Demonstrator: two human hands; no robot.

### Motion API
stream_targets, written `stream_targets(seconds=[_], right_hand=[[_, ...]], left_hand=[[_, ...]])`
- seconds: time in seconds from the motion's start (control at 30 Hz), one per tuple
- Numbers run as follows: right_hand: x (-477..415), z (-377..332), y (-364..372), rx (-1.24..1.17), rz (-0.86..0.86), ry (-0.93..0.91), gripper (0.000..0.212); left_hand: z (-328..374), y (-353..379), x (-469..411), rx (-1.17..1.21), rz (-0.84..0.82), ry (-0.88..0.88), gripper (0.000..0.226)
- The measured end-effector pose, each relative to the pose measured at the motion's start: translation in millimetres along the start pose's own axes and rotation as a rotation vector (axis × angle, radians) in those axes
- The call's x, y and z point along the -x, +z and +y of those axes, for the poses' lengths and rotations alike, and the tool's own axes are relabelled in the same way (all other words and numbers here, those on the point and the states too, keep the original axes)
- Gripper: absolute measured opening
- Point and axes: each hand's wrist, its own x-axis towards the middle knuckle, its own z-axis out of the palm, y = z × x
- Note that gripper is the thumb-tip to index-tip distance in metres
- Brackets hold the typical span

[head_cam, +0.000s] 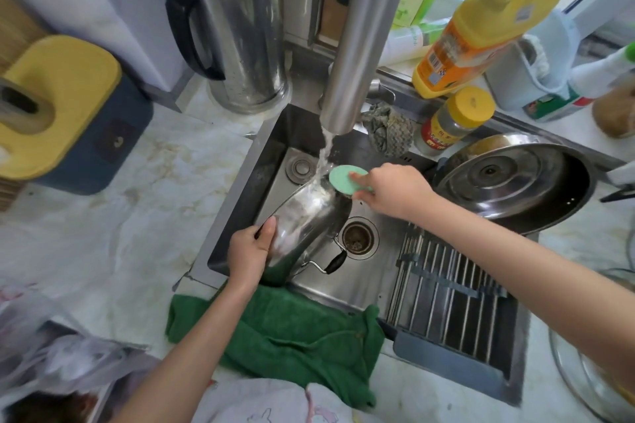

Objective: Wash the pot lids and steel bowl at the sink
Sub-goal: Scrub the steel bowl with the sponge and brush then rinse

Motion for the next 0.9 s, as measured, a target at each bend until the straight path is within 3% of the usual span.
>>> stream_targets(seconds=[0.17, 0.27, 0.4, 0.5, 0.63, 0.73, 0.9], right_hand=[[11, -12, 2, 0.006, 0.024, -0.133, 0.048], [6, 0, 3, 0.086, 0.03, -0.043, 0.05], [11, -12, 3, 0.052, 0.035, -0.141, 0.048], [7, -3, -1, 0.088, 0.037, -0.073, 0.049], [13, -12, 2, 0.068, 0.02, -0.145, 0.048], [9, -4, 1, 0.086, 0.014, -0.047, 0.049], [17, -17, 1, 0.037, 0.012, -0.122, 0.048]], left_hand=[[0, -1, -1, 0.0, 0.007, 0.0, 0.056], [3, -1, 2, -0.012, -0.008, 0.008, 0.056], [8, -2, 4, -0.014, -0.008, 0.002, 0.056], [6, -2, 3, -0.026, -0.017, 0.014, 0.055], [2, -1, 1, -0.028, -0.009, 0.016, 0.055], [2, -1, 3, -0.033, -0.019, 0.024, 0.055], [2, -2, 3, -0.035, -0.021, 0.023, 0.055]])
